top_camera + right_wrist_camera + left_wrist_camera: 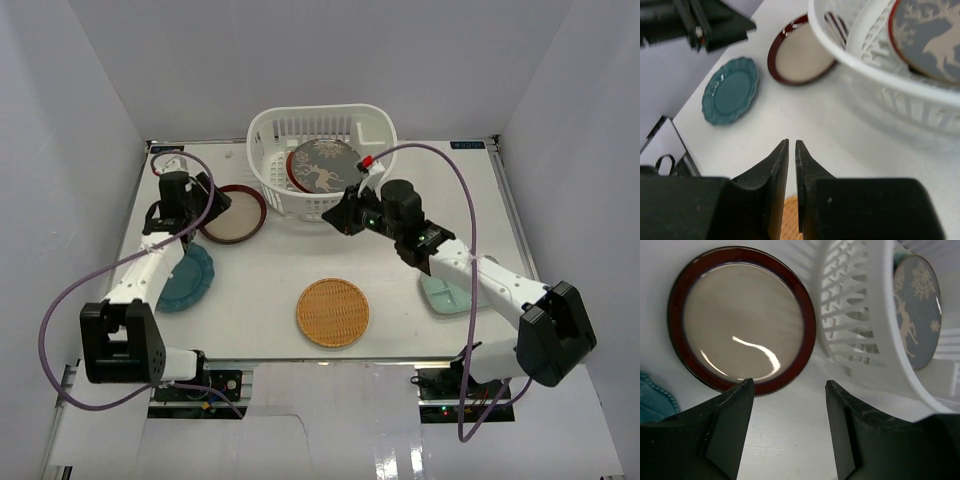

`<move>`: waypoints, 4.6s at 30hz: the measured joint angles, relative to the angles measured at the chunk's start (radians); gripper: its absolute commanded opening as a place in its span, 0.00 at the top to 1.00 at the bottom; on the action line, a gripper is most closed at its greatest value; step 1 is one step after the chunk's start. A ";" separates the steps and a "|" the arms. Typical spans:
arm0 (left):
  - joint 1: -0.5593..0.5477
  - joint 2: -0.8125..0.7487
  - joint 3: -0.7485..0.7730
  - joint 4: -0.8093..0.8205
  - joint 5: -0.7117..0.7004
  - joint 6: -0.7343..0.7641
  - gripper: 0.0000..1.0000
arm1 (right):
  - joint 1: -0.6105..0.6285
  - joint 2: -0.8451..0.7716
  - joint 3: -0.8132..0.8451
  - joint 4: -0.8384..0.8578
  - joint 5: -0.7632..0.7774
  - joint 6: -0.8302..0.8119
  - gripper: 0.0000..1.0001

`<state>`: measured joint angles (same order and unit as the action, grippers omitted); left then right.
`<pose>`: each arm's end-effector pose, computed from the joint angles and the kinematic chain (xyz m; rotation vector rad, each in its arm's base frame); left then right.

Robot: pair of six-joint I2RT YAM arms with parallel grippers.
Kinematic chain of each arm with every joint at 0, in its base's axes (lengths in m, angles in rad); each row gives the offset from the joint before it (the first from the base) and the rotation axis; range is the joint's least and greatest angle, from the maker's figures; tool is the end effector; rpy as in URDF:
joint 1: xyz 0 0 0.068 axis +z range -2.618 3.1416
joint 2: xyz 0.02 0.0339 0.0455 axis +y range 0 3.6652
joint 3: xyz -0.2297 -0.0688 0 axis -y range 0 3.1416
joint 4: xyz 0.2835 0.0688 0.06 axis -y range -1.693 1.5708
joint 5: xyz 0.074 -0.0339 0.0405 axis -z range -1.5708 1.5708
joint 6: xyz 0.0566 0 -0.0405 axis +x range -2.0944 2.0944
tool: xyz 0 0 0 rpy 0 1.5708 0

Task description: Place the plates into the plastic bin on the countertop

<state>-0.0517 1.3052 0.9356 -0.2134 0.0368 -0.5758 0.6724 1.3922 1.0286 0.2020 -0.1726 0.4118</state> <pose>0.3542 -0.0204 0.2168 -0.5441 2.1119 -0.4005 0.3018 0.2527 0.2739 -0.3693 1.7878 0.9335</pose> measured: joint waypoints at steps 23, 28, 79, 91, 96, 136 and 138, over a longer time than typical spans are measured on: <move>0.350 0.607 0.246 0.085 0.394 0.171 0.32 | 0.144 -0.135 -0.259 0.066 -0.058 -0.002 0.55; 0.350 0.666 0.280 0.086 0.417 0.196 0.41 | 0.144 -0.134 -0.259 0.069 -0.058 -0.002 0.55; -0.186 0.414 0.634 0.097 0.220 -0.097 1.00 | 0.145 -0.582 -0.419 -0.126 0.315 -0.036 0.92; -0.295 0.853 0.921 -0.062 0.039 -0.029 1.00 | 0.139 -0.605 -0.452 -0.159 0.347 -0.048 0.92; -0.280 0.881 0.955 -0.080 -0.010 0.014 1.00 | 0.139 -0.579 -0.452 -0.160 0.344 -0.050 0.87; -0.294 -0.519 0.058 0.019 0.027 0.154 0.02 | 0.396 0.565 0.188 0.116 -0.049 0.205 0.30; -0.294 -0.550 0.024 -0.011 0.040 0.170 0.02 | 0.395 0.663 0.261 0.138 -0.076 0.249 0.31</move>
<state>-0.3454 0.7555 0.9596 -0.2241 0.0769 -0.4061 1.0672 2.0552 1.2892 0.3401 -0.2485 0.6609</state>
